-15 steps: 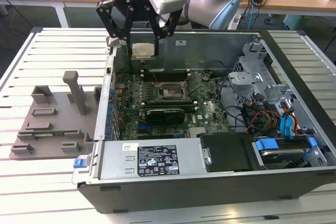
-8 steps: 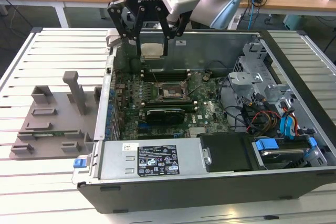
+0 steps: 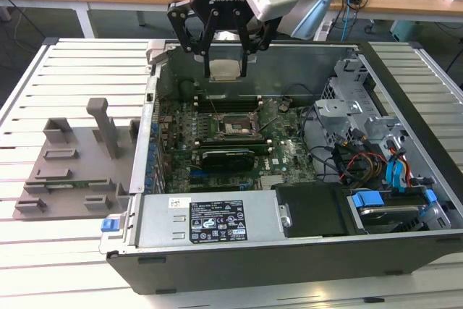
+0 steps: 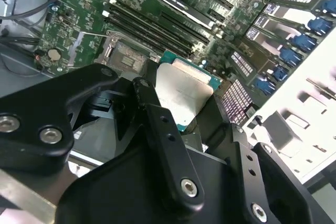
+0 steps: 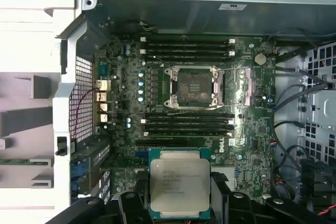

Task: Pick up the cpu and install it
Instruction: 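Pick up the cpu and move it towards the insertion slot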

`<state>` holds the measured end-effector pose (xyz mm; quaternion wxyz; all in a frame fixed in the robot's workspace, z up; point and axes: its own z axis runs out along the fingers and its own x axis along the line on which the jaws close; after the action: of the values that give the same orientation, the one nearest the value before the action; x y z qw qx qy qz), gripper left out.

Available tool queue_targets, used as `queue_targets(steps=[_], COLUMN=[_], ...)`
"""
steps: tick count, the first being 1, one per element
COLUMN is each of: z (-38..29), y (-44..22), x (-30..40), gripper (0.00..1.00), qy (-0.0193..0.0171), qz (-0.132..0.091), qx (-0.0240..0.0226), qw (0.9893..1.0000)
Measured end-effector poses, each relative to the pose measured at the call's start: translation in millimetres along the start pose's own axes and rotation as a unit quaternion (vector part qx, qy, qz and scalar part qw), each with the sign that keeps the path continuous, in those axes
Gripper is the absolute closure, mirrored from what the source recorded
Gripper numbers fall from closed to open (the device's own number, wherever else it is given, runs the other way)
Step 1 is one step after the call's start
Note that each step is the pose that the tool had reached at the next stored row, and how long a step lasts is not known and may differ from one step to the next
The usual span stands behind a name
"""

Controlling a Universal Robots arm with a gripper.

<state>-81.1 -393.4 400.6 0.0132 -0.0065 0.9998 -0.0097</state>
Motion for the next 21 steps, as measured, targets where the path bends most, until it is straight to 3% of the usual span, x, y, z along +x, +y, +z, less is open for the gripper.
queue_targets(steps=[11,21], z=[0.6,1.3], y=[-0.3,-0.6], x=[-21.3,-46.2], gripper=[0.45,0.45], qy=[-0.0001,0.0], qz=[0.0,0.0], qx=[0.0,0.0], qw=[1.0,1.0])
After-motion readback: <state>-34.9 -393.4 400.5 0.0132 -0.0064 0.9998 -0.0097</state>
